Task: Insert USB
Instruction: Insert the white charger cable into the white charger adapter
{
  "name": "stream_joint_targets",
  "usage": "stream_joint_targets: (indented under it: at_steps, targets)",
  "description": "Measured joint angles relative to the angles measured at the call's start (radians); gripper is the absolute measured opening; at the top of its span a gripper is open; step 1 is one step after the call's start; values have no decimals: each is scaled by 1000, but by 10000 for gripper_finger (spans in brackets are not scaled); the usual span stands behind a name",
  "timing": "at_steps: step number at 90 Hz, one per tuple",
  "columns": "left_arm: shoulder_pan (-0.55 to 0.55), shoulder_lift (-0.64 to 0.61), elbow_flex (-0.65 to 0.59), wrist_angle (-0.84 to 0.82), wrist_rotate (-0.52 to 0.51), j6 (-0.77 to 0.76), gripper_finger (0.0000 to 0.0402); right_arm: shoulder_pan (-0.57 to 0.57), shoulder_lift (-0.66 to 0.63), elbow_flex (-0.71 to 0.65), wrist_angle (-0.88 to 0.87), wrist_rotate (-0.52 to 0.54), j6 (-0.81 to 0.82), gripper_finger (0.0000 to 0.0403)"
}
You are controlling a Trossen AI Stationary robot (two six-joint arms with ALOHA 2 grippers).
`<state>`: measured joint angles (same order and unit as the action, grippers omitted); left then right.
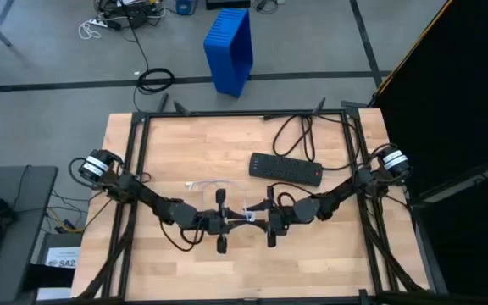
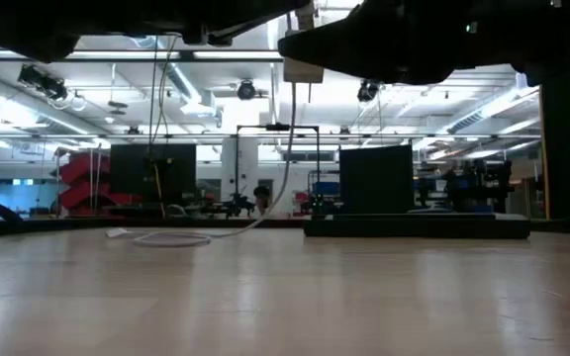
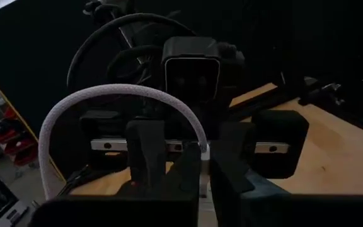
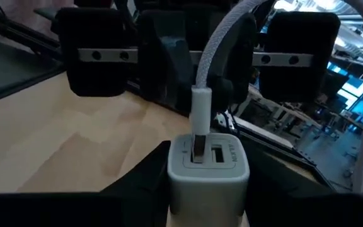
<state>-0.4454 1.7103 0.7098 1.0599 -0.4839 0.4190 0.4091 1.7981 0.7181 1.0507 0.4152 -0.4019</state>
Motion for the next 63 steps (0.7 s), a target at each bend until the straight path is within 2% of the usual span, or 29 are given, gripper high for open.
stream_joint_targets:
  at_steps: [20,30,40,52,63]
  targets:
    - [0,-5,111,-232,-37,-11,0,-1,0,0,-6,3,17,118]
    - [-2,-4,141,-265,-49,-9,0,-1,0,0,-7,3,20,118]
    - [-13,-25,143,-306,-59,-7,0,0,-1,0,-12,0,20,118]
    - [-33,-85,133,-388,-120,-51,0,0,-2,0,-15,0,20,118]
    - [-52,-113,116,-377,-128,-64,0,0,-2,0,-16,0,20,118]
